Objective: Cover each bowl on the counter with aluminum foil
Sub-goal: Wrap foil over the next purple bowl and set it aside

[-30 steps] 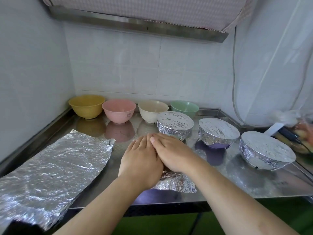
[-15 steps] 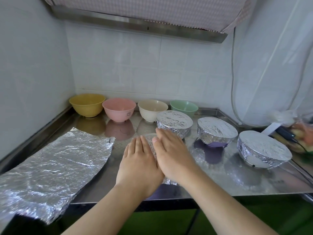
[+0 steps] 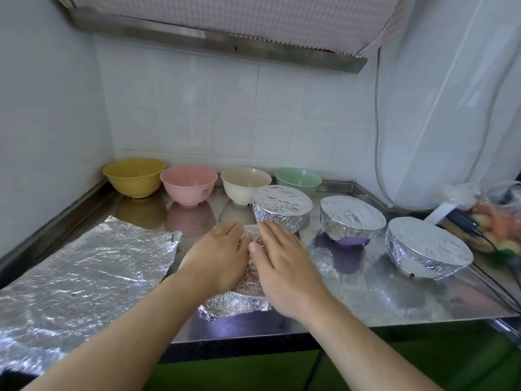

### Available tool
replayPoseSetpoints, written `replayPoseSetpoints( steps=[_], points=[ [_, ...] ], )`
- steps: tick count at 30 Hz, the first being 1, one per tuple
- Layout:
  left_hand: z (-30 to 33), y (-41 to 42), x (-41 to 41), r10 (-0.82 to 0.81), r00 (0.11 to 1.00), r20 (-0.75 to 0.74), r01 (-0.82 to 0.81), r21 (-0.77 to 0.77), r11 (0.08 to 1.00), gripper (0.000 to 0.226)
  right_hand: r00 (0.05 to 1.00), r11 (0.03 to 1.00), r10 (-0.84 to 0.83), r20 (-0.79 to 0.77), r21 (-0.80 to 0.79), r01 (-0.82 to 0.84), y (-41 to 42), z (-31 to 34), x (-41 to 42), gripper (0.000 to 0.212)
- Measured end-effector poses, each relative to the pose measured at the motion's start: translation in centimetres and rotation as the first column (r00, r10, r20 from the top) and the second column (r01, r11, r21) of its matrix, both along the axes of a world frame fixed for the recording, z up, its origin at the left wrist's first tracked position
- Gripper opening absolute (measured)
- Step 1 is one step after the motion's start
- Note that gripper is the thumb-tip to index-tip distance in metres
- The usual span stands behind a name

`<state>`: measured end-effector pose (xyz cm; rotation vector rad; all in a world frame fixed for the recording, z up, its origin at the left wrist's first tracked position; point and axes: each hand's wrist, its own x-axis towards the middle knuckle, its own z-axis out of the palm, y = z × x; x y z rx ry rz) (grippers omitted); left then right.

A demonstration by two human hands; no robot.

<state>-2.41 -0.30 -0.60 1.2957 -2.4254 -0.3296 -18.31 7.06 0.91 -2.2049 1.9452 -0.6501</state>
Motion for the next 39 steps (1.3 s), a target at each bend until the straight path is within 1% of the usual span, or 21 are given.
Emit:
replayPoseSetpoints(
  steps=[1, 2, 3, 4, 6, 10, 13, 15, 17, 18, 19, 20, 21, 23, 26, 27, 29, 32, 33, 36, 39],
  points=[
    [0.3, 0.3, -0.1, 0.034, 0.999, 0.015, -0.034, 0.006, 0.999, 0.048, 1.0, 1.0, -0.012, -0.027, -0.005, 0.012, -0.2, 0.0, 0.0, 0.066],
    [0.4, 0.8, -0.3, 0.093, 0.995, -0.025, -0.095, -0.072, 0.993, 0.069, 0.998, 0.999, -0.042, -0.057, -0.023, 0.04, -0.5, 0.0, 0.1, 0.066],
    [0.6, 1.0, -0.4, 0.164, 0.985, -0.045, -0.166, -0.061, 0.984, 0.085, 0.994, 0.996, -0.082, -0.072, -0.05, 0.079, -0.8, 0.0, 0.3, 0.065],
    [0.4, 1.1, -0.5, 0.21, 0.978, -0.018, -0.21, -0.04, 0.977, 0.094, 0.991, 0.991, -0.119, -0.065, -0.068, 0.115, -1.0, 0.1, 0.7, 0.065],
    [0.1, 1.4, -0.7, 0.25, 0.968, 0.012, -0.249, -0.056, 0.967, 0.097, 0.987, 0.986, -0.158, -0.035, -0.059, 0.156, -1.4, 0.1, 1.7, 0.069],
    [-0.1, 2.0, -0.4, 0.283, 0.959, 0.008, -0.283, -0.023, 0.959, 0.082, 0.987, 0.989, -0.146, -0.062, -0.012, 0.145, -2.7, -1.3, 1.2, 0.085],
    [0.7, 2.8, -0.1, 0.3, 0.95, 0.086, -0.301, 0.002, 0.954, 0.058, 0.995, 0.995, -0.078, -0.06, 0.059, 0.082, -3.0, -1.0, 0.4, 0.076],
    [1.2, 1.7, 0.3, 0.277, 0.956, 0.098, -0.275, -0.035, 0.961, 0.062, 0.997, 0.992, -0.027, -0.072, 0.121, 0.035, -2.7, -0.3, 0.1, 0.071],
    [1.7, 0.7, 0.7, 0.209, 0.977, 0.045, -0.208, -0.034, 0.978, 0.07, 0.996, 0.987, 0.019, -0.086, 0.16, -0.005, -2.5, 0.3, -0.3, 0.067],
    [1.6, 0.5, 0.6, 0.154, 0.988, 0.023, -0.155, 0.008, 0.988, 0.062, 0.997, 0.984, 0.037, -0.074, 0.177, -0.023, -2.3, 0.7, -0.4, 0.065],
    [1.4, 0.4, 0.5, 0.115, 0.993, 0.021, -0.117, 0.108, 0.987, 0.049, 0.998, 0.981, 0.051, -0.042, 0.191, -0.042, -2.2, 1.1, -0.6, 0.062],
    [1.0, 0.0, 0.6, 0.076, 0.997, 0.025, -0.078, 0.11, 0.991, 0.039, 0.999, 0.977, 0.053, 0.001, 0.205, -0.052, -2.0, 1.5, -0.7, 0.057],
    [1.0, 0.2, 0.5, 0.066, 0.997, 0.029, -0.069, 0.122, 0.99, 0.037, 0.997, 0.977, 0.046, 0.054, 0.206, -0.057, -2.1, 1.8, -0.7, 0.054],
    [1.1, 0.6, 0.0, 0.138, 0.99, 0.018, -0.139, 0.094, 0.986, 0.054, 0.993, 0.984, 0.001, 0.121, 0.174, -0.022, -2.3, 2.0, -0.6, 0.051],
    [0.6, 0.2, -0.6, 0.23, 0.973, -0.02, -0.23, -0.003, 0.973, 0.082, 0.993, 0.985, -0.111, 0.046, 0.136, 0.104, -2.5, 1.3, 0.5, 0.047],
    [0.4, 0.2, -0.7, 0.233, 0.972, 0.014, -0.232, -0.041, 0.972, 0.084, 0.991, 0.984, -0.136, -0.019, 0.113, 0.137, -2.4, 0.9, 1.0, 0.047],
    [0.0, 0.2, -0.6, 0.245, 0.966, 0.085, -0.239, -0.069, 0.968, 0.07, 0.982, 0.986, -0.152, -0.11, 0.05, 0.158, -2.5, 0.1, 1.4, 0.047],
    [0.6, 0.0, 0.1, 0.231, 0.955, 0.188, -0.216, -0.097, 0.972, 0.06, 0.991, 0.995, -0.076, -0.114, 0.063, 0.084, -2.9, -0.2, 0.8, 0.06],
    [1.0, 0.0, 0.2, 0.199, 0.967, 0.163, -0.184, -0.101, 0.978, 0.061, 0.993, 0.995, -0.035, -0.114, 0.084, 0.045, -3.0, 0.0, 0.5, 0.063],
    [1.5, 0.4, 0.0, 0.05, 0.999, 0.01, -0.05, -0.028, 0.998, 0.044, 0.997, 0.985, -0.004, 0.082, 0.17, -0.01, -2.3, 1.3, -0.3, 0.05],
    [1.5, 0.6, 0.1, 0.084, 0.993, -0.08, -0.082, 0.029, 0.996, 0.036, 0.994, 0.993, -0.01, 0.106, 0.114, -0.003, -1.7, 1.8, -0.1, 0.042]
  ],
)
